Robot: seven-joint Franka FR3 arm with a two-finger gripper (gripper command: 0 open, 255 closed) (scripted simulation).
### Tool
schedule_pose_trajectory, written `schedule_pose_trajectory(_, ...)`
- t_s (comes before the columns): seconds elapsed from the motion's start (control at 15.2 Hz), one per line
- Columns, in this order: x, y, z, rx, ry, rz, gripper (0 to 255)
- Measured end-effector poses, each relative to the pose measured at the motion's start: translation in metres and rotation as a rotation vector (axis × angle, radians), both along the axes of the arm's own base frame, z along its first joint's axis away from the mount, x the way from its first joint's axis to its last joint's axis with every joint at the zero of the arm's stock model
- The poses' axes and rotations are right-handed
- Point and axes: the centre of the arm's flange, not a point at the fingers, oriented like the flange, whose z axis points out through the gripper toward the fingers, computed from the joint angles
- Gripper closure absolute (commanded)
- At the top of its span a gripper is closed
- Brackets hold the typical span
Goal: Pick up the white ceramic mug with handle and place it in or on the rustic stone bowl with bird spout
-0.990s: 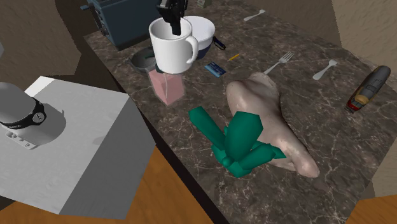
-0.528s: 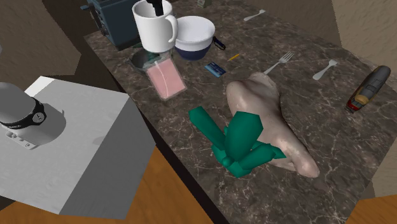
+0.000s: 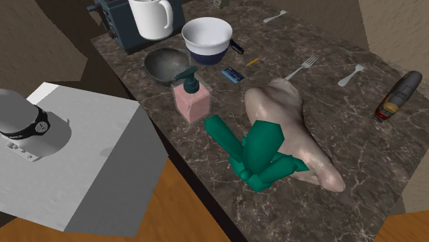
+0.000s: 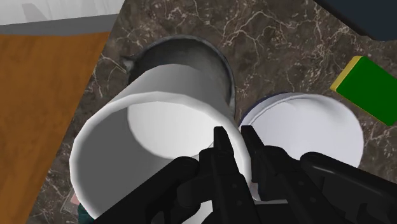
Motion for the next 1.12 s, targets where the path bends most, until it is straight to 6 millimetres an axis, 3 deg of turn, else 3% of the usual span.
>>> schedule_pose_trajectory(1.12,-0.003,0.003,-0.085,0.0,0.0,-0.001,255)
